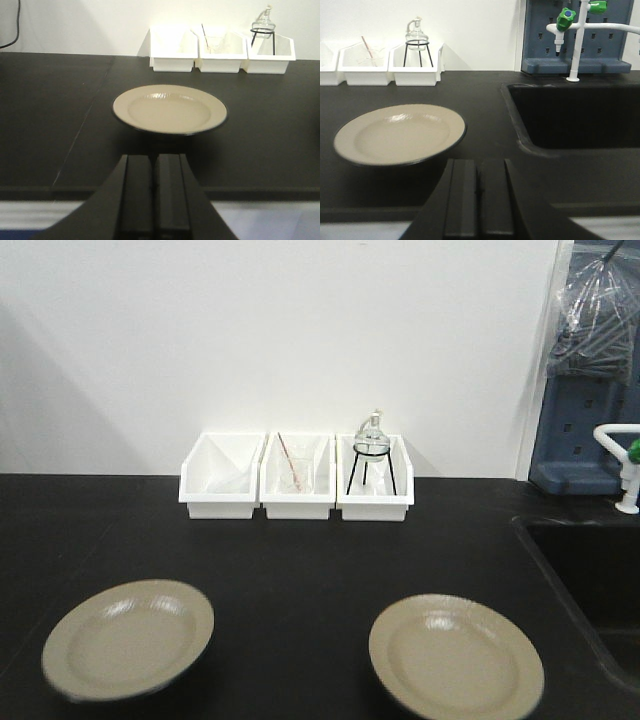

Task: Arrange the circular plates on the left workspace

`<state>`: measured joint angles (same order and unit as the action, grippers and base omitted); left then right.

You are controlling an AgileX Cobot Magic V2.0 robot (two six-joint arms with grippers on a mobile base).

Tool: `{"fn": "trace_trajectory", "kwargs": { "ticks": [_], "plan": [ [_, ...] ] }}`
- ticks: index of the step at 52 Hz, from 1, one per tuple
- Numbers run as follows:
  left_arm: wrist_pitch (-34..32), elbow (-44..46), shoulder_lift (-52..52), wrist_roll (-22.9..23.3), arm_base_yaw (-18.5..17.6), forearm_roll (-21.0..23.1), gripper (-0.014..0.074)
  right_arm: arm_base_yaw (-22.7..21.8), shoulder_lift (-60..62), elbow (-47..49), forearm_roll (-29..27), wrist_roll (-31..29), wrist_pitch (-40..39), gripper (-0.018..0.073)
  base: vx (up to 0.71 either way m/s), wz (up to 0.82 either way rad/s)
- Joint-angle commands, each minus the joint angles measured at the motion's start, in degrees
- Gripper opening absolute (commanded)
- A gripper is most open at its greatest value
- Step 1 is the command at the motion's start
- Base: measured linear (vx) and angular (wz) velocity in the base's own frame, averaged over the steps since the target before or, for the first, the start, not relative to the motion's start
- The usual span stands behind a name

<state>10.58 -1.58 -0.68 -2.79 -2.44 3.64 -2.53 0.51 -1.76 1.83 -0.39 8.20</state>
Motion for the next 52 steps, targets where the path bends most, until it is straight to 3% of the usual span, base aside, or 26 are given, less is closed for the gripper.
{"fn": "trace_trajectory", "kwargs": {
  "ticks": [1, 24, 52],
  "plan": [
    [-4.53, -1.13, -0.80, 0.60, -0.38, -0.01, 0.0002, -0.21, 0.81, -1.11, 0.71, -0.13, -4.52, -0.0004, 0.44, -0.03],
    [-4.53, -1.13, -0.80, 0.60, -0.38, -0.01, 0.0002, -0.21, 0.81, -1.11, 0.71, -0.13, -4.52, -0.0004, 0.32, 0.02],
    [-4.53, -1.13, -0.80, 0.60, -0.38, -0.01, 0.0002, -0.21, 0.81, -1.11, 0.71, -0.13, -4.52, -0.0004, 0.07, 0.03]
  ]
}}
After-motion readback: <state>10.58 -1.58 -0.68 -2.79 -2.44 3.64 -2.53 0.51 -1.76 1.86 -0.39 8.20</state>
